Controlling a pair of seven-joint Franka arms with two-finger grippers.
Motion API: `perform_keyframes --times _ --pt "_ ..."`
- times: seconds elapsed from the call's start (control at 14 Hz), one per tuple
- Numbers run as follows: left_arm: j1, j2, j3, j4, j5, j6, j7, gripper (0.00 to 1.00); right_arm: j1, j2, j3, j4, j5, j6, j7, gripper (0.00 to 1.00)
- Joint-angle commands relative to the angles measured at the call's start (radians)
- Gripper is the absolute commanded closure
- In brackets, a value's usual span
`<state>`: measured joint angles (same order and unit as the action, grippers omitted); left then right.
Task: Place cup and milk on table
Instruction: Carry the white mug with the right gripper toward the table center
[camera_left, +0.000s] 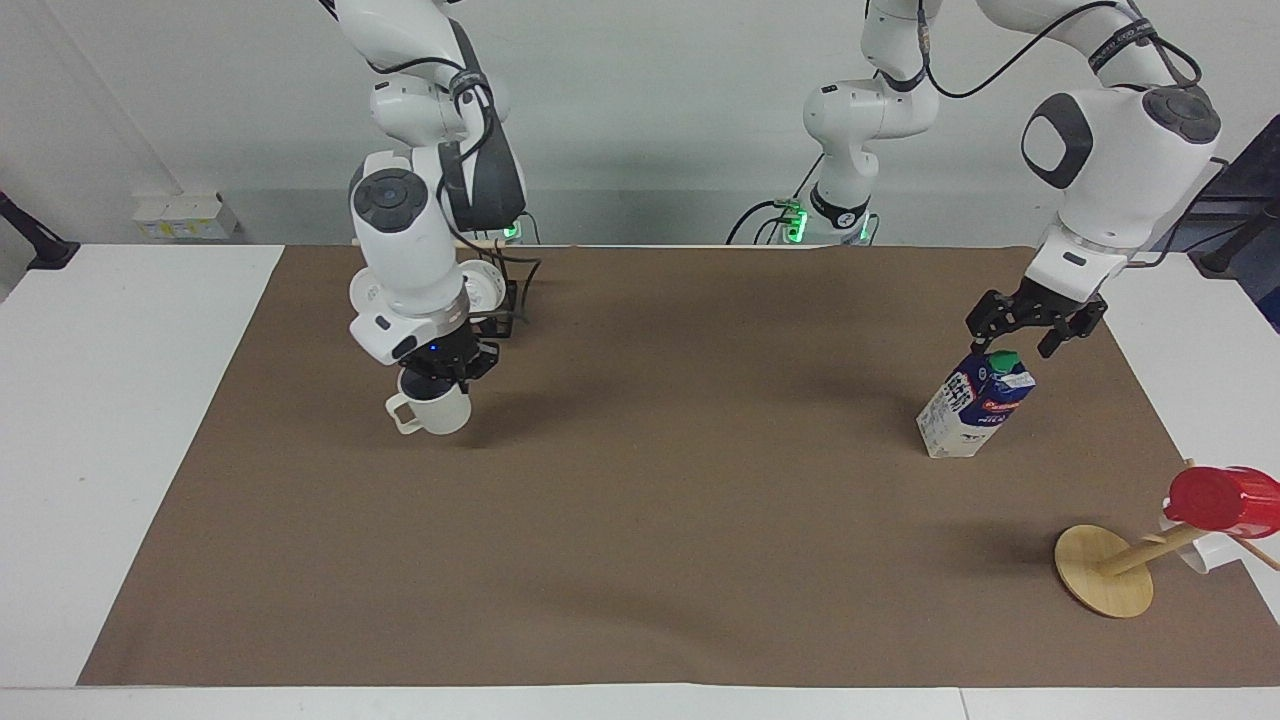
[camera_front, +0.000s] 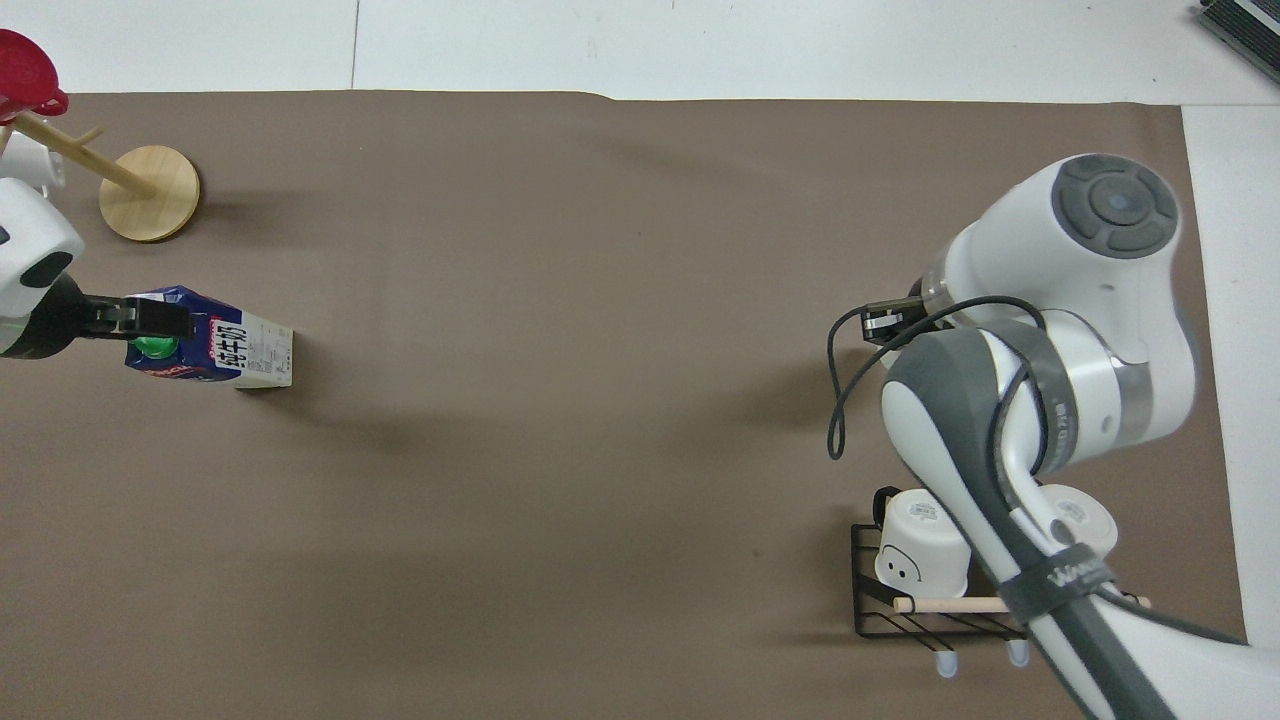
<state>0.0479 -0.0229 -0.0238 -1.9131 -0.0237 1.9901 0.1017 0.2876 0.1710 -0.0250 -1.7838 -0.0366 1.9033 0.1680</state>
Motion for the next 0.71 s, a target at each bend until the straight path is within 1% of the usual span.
perform_keyframes --times 0.0,0.14,0.29,0.36,0.5,0.64 --pt "-0.002 -0.006 -0.002 -0.003 0.007 0.007 -0.01 0.0 0.09 0.002 0.0 0.03 -0.016 -0.035 0.014 1.0" --pt "-0.003 -0.006 -0.002 -0.003 0.007 0.007 -0.01 0.0 0.11 -0.001 0.028 0.037 -0.006 -0.036 0.002 1.0" --pt "-0.003 -0.006 -0.002 -0.003 0.007 0.007 -0.008 0.0 0.114 0.007 0.097 0.038 0.015 -0.03 0.007 1.0" --pt "-0.003 -0.008 -0.002 -0.001 0.007 0.004 -0.008 0.0 0.119 0.013 0.114 0.037 0.015 -0.024 0.008 1.0" --pt "-0.005 -0.011 -0.002 0.012 0.007 -0.011 -0.007 0.0 0.146 0.021 0.125 0.038 0.008 -0.017 0.001 1.0" --pt "-0.003 -0.008 -0.004 0.023 0.007 -0.022 -0.005 0.0 0.197 0.027 0.125 0.038 0.015 -0.004 0.002 1.0"
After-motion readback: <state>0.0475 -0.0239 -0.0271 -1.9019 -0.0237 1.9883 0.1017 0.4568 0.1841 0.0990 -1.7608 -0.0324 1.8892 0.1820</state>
